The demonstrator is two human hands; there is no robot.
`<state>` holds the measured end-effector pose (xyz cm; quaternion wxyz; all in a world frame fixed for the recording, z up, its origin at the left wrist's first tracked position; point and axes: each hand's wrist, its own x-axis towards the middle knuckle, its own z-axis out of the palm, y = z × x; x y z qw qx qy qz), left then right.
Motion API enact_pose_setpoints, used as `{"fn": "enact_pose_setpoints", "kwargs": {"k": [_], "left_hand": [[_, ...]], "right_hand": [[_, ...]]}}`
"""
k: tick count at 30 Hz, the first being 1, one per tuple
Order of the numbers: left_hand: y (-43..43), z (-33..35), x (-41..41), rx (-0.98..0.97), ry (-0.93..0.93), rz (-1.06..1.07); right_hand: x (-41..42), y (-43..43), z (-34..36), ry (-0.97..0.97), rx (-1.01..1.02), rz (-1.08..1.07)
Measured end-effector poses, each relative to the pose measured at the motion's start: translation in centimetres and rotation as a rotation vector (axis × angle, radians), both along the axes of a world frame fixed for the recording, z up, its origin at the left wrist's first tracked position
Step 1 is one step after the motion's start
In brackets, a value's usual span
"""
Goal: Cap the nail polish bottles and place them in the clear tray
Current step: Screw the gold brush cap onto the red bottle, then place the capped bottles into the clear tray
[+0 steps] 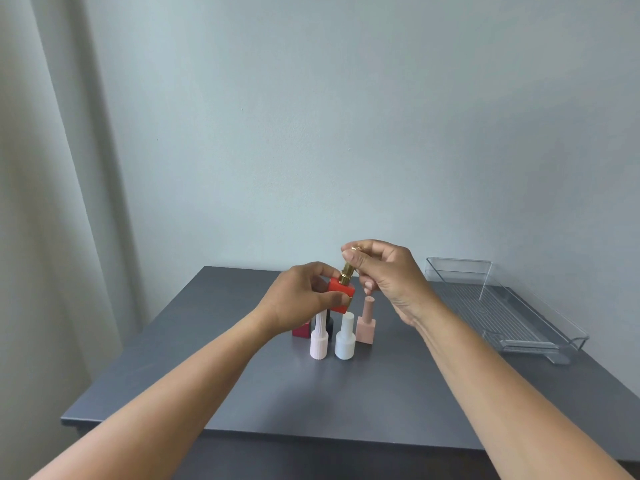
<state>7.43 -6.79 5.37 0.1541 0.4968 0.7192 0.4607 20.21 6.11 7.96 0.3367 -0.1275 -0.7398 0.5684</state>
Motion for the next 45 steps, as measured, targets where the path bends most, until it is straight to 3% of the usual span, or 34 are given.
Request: {"fn": "enact_pose_setpoints", "kwargs": {"k": [7, 12, 18, 25, 39, 45], "left_hand": [[-1.3, -0.2, -0.7, 0.073, -0.105, 0.016], [-2.7, -1.2, -1.6, 0.090, -0.120, 0.065], [-4.4, -3.5, -1.9, 0.037, -0.074, 0.132], [-4.8, -6.7, -1.9, -0.076, 0.015, 0.251], [-4.2, -8.5, -2.1, -0.105, -0.013, 0.223], [-4.2, -7.7, -1.9, 0.047, -0.037, 0.263]], "right_hand": [[0.2, -0.4, -0.3, 0.020, -0.037, 0.042], [0.4, 0.2, -1.8, -0.008, -0.003, -0.054], [0.7, 0.9, -5.5, -0.337, 0.169, -0.203], [1.3, 0.2, -8.4, -0.506, 0.313, -0.215], [1.1, -0.4, -10.1, -0.499, 0.332, -0.295], [1.1, -0.8, -10.0, -0.493, 0.336, -0.321]]}}
